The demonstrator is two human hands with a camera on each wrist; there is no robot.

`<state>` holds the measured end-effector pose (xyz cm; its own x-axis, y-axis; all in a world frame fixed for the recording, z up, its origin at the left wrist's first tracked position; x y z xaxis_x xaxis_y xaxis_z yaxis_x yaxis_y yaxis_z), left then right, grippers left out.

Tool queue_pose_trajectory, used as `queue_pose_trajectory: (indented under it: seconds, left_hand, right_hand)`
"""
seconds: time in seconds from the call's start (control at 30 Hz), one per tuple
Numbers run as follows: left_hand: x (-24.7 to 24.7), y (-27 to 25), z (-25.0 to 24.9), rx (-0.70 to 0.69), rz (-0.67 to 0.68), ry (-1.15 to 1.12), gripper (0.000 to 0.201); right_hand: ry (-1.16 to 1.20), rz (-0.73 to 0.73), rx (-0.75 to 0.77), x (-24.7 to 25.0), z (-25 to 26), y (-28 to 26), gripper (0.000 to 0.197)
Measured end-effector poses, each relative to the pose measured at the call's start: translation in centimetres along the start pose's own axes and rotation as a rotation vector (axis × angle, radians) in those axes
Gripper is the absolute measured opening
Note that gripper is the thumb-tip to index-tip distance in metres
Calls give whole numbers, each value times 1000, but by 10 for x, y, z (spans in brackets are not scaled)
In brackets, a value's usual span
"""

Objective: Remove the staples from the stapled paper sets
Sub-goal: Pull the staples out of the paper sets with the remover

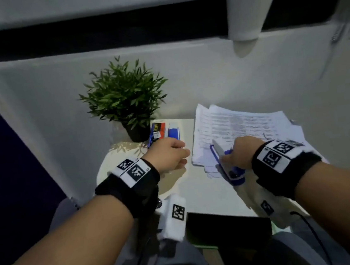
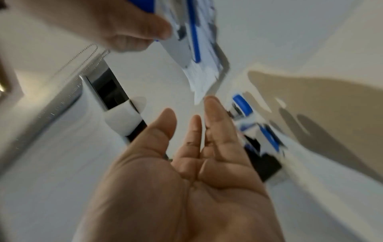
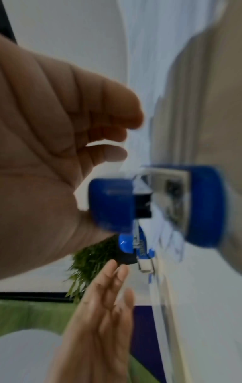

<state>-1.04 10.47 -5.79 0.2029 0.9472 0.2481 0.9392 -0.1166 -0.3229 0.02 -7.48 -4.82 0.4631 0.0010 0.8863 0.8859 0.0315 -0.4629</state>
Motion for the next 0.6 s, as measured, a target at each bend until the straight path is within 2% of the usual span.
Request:
queue_pose_trajectory:
  seconds: [0.03,0.1,0.23,0.3,0.37,0.43,0.5,0.6]
  left_hand:
    - [-9,7,-7,14,17,-6,23]
    - [-21,22,-28,-6,4,197,4]
    - [-38,44,-54,42,-82,759,6]
    - [-48,59,-45,97,-68,806,17]
    - [-57,67,-31,164,-48,697,28]
    - [-62,71,-29,179,-76,644,32]
    - [-63,74,-36,149,-130,713,32]
    - [-58,81,-53,99,-237,938,29]
  right_hand:
    - [47,16,-4,-7,-7,4,37]
    - [90,1,-1,-14,-16,13,32]
    - [144,-4,34,-22,-27,22,30]
    - [186,0,33,-23,-37,24,34]
    - [184,-2,45,-21,-45,22,34]
    - [147,-11,76,-21,-49,18,26]
    - [113,-3,121,-21,-48,14,12]
    - [140,16,112,-21,-51,11,17]
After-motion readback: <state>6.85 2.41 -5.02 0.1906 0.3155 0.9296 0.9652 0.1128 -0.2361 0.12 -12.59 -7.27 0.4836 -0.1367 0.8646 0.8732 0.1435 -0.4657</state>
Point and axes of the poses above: each hand's wrist, its own y-axis towards the middle knuckle, its own x-axis out of the back of the hand, z = x × y, the point moved 10 cm from there along y, towards the middle knuckle, and after that the axes turned 6 degrees about z, right-handed, at the moved point
